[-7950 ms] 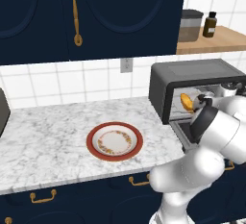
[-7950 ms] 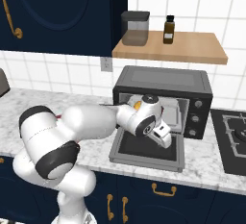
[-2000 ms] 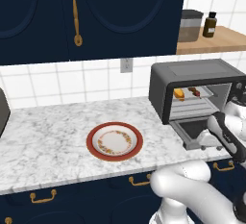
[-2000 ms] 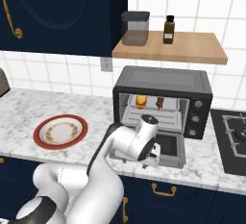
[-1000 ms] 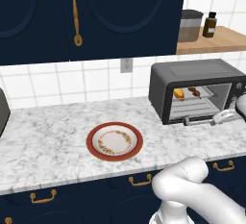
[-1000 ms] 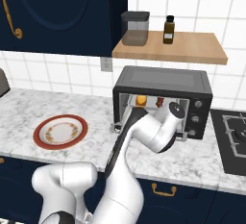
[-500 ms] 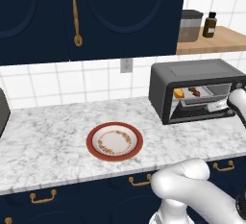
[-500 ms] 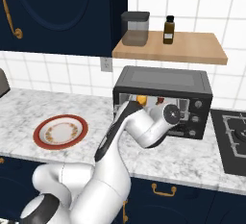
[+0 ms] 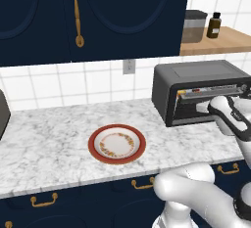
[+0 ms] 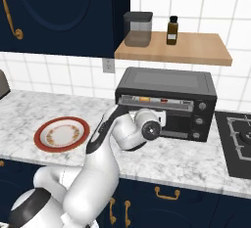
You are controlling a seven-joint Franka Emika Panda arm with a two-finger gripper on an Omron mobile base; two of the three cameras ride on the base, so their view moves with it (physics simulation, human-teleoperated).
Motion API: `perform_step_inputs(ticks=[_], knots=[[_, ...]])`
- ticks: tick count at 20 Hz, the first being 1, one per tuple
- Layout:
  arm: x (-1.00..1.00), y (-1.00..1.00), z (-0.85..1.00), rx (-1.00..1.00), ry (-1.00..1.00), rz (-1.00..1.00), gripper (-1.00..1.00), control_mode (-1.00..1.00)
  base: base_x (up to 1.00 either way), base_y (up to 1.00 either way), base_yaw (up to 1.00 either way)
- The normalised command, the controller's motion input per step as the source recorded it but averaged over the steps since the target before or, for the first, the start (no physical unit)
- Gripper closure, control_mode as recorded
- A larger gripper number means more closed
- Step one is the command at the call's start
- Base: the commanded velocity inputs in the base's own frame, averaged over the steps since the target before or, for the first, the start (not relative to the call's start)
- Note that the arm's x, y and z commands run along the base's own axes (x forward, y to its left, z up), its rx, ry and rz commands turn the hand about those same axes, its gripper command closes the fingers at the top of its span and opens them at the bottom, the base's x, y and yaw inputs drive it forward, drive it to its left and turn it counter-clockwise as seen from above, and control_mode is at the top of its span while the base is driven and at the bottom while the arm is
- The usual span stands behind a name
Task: Pick up the kebab skewer and baguette bread, and place them inside the toaster oven. Close the toaster oven door and start by setting the timer.
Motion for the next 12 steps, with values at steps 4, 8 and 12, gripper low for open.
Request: perform_step_inputs(ticks=[4, 8, 12], knots=[[0.41, 0.00, 0.01, 0.00, -0.16, -0.11, -1.00, -1.00, 0.00, 0.00, 0.00], [0.39, 0.00, 0.09, 0.00, -0.12, -0.09, -1.00, -1.00, 0.00, 0.00, 0.00], [0.37, 0.00, 0.01, 0.00, -0.13, -0.09, -1.00, -1.00, 0.00, 0.00, 0.00]])
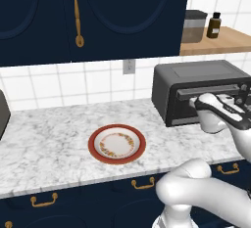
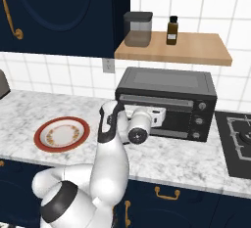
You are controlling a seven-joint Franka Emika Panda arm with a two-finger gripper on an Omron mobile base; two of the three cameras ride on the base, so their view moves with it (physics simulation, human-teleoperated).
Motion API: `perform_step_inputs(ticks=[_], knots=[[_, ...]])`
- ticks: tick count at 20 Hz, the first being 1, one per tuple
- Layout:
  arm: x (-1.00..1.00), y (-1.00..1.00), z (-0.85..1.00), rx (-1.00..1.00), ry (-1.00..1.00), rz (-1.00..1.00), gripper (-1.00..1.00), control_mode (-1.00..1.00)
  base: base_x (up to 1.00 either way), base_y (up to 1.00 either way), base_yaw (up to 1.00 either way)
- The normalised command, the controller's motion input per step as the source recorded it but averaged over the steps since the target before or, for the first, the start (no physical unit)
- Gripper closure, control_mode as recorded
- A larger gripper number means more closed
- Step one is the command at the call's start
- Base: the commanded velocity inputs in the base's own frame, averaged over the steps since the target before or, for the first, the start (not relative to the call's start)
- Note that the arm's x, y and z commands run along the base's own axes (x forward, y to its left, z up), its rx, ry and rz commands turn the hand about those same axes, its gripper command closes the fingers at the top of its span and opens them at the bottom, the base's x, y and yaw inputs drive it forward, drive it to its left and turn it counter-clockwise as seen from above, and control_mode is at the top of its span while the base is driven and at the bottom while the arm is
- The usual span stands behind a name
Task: Pick up the kebab skewer and baguette bread, and place them inside the toaster oven. Close the toaster oven door and start by setting the timer.
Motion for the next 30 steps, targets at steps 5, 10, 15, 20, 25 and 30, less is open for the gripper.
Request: perform_step_inputs(ticks=[5, 10, 15, 20, 25, 30], knots=[[-0.07, 0.00, 0.11, 0.00, -0.13, -0.06, -1.00, -1.00, 0.00, 0.00, 0.00], [-0.48, -0.10, 0.30, -0.01, -0.09, -0.05, -1.00, -1.00, 0.00, 0.00, 0.00], [-0.56, -0.55, 0.48, -0.02, 0.00, -0.01, -1.00, -1.00, 0.00, 0.00, 0.00], [-0.73, -0.93, 0.62, -0.02, 0.00, 0.00, -1.00, -1.00, 0.00, 0.00, 0.00], [-0.92, -0.85, 0.71, -0.05, 0.01, 0.04, -1.00, -1.00, 0.00, 0.00, 0.00], [-0.24, -0.70, 0.16, -0.06, 0.11, 0.09, -1.00, -1.00, 0.00, 0.00, 0.00]])
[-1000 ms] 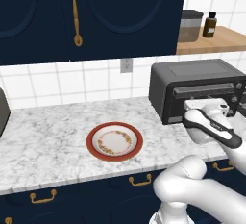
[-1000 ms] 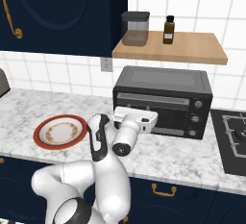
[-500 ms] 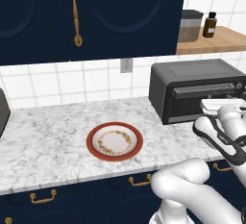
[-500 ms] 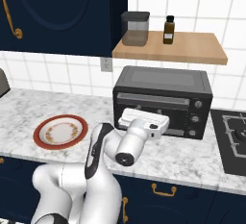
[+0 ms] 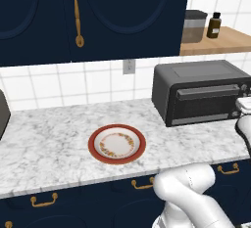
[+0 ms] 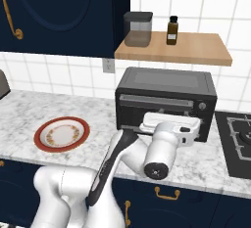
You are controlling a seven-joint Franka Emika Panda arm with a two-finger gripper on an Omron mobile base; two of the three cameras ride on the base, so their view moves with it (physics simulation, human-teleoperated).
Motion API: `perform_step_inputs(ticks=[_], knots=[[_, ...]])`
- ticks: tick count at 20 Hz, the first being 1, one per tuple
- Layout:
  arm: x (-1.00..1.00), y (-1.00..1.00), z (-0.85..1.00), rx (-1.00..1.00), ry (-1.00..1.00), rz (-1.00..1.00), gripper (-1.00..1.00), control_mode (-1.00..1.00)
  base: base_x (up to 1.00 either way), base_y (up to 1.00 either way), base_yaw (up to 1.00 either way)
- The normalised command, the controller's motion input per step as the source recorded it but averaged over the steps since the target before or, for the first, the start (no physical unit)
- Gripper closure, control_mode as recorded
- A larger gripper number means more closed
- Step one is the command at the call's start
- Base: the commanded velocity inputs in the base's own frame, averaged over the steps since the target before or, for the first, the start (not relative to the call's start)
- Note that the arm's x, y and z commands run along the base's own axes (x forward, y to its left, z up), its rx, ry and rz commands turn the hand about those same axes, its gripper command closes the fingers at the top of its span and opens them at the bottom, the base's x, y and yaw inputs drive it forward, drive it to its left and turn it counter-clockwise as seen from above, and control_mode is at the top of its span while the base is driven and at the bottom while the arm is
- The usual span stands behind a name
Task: Pick up the kebab skewer and baguette bread, and place them inside the toaster oven. Close the toaster oven door and start by setting the timer.
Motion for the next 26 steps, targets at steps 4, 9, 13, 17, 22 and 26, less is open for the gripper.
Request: perform_step_inputs(ticks=[4, 9, 13, 17, 22, 26], knots=[[0.09, -0.47, 0.00, 0.00, 0.16, 0.02, -1.00, -1.00, 0.00, 0.00, 0.00], [0.22, -0.07, -0.26, 0.00, 0.00, 0.00, -1.00, -1.00, 0.00, 0.00, 0.00], [0.62, 0.00, -0.51, 0.00, -0.06, 0.00, -1.00, -1.00, 0.00, 0.00, 0.00], [0.54, -0.22, -0.26, 0.00, -0.09, 0.00, -1.00, -1.00, 0.00, 0.00, 0.00], [0.12, -0.52, 0.00, 0.00, -0.02, 0.00, -1.00, -1.00, 0.00, 0.00, 0.00], [0.09, -0.61, -0.02, 0.00, 0.00, 0.00, -1.00, -1.00, 0.00, 0.00, 0.00]])
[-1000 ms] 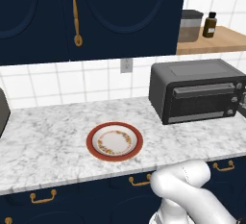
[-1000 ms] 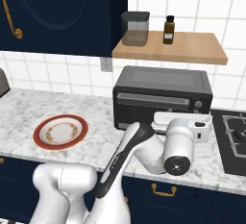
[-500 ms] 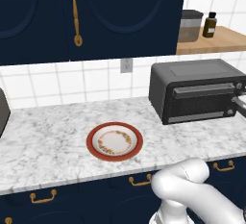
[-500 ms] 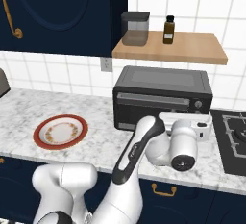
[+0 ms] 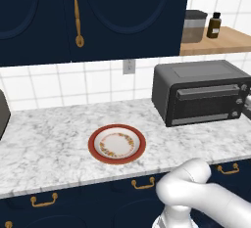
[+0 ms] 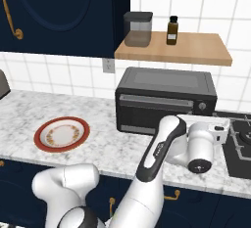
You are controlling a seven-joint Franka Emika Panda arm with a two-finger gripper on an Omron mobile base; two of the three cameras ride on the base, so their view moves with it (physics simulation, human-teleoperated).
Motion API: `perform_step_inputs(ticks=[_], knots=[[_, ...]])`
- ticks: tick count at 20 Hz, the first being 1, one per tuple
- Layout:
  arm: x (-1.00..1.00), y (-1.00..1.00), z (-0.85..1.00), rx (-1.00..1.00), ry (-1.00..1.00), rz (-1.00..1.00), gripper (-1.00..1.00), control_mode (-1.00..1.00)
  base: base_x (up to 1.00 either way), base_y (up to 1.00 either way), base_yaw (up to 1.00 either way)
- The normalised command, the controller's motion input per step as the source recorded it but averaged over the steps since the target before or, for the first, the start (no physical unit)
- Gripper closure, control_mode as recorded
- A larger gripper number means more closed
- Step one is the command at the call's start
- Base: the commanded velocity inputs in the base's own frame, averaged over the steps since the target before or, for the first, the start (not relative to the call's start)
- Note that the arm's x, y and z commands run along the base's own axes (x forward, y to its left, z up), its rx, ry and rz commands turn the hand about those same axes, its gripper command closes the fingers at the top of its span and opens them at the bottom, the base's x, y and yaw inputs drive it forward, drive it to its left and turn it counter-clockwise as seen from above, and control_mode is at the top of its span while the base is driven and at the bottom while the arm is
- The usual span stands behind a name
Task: Pick up the kebab skewer and baguette bread, and place them inside the toaster oven. Close the toaster oven door and start by setting the timer.
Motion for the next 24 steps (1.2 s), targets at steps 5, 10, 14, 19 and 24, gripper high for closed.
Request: perform_step_inputs(ticks=[5, 10, 14, 19, 24], knots=[[0.24, -0.30, -0.01, 0.00, 0.05, 0.00, -1.00, -1.00, 0.00, 0.00, 0.00], [0.09, -0.04, 0.00, 0.01, 0.00, 0.00, -1.00, -1.00, 0.00, 0.00, 0.00], [0.12, -0.02, -0.03, 0.03, 0.00, 0.00, -1.00, -1.00, 0.00, 0.00, 0.00], [0.31, 0.00, -0.16, 0.06, 0.00, 0.00, -1.00, -1.00, 0.00, 0.00, 0.00], [0.27, -0.12, -0.15, 0.07, 0.00, 0.00, -1.00, -1.00, 0.00, 0.00, 0.00]])
